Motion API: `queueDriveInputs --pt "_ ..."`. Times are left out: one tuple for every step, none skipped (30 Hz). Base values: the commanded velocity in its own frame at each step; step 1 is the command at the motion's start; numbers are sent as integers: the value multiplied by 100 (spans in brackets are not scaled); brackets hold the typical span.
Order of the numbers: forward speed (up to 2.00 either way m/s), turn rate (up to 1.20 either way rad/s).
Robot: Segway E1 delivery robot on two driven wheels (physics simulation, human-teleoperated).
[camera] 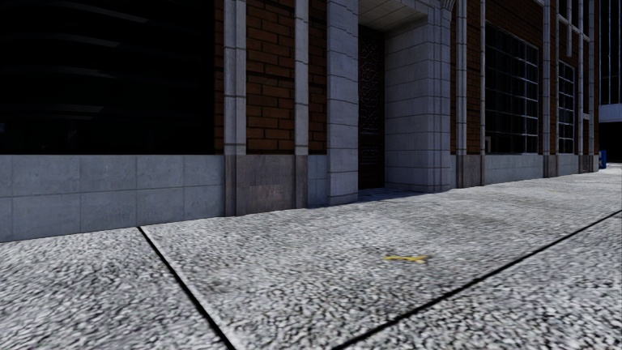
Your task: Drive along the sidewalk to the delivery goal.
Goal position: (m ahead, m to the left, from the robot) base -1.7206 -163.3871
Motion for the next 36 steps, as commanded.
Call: queueDriveInputs --pt "0 0" --pt "0 0" --pt "0 0" --pt "0 0" --pt "0 0" --pt "0 0" --pt "0 0" --pt "0 0" --pt "0 0" --pt "0 0" --pt "0 0" --pt "0 0" --pt "0 0" --pt "0 0" --pt "0 0" --pt "0 0" --pt "0 0" --pt "0 0" --pt "0 0" --pt "0 0" --pt "0 0" --pt "0 0" --pt "0 0" --pt "0 0" --pt "0 0" --pt "0 0" --pt "0 0" --pt "0 0" --pt "0 0" --pt "0 0" --pt "0 -6" --pt "0 -6" --pt "0 -11" --pt "0 -12" --pt "0 -4" --pt "0 -1"
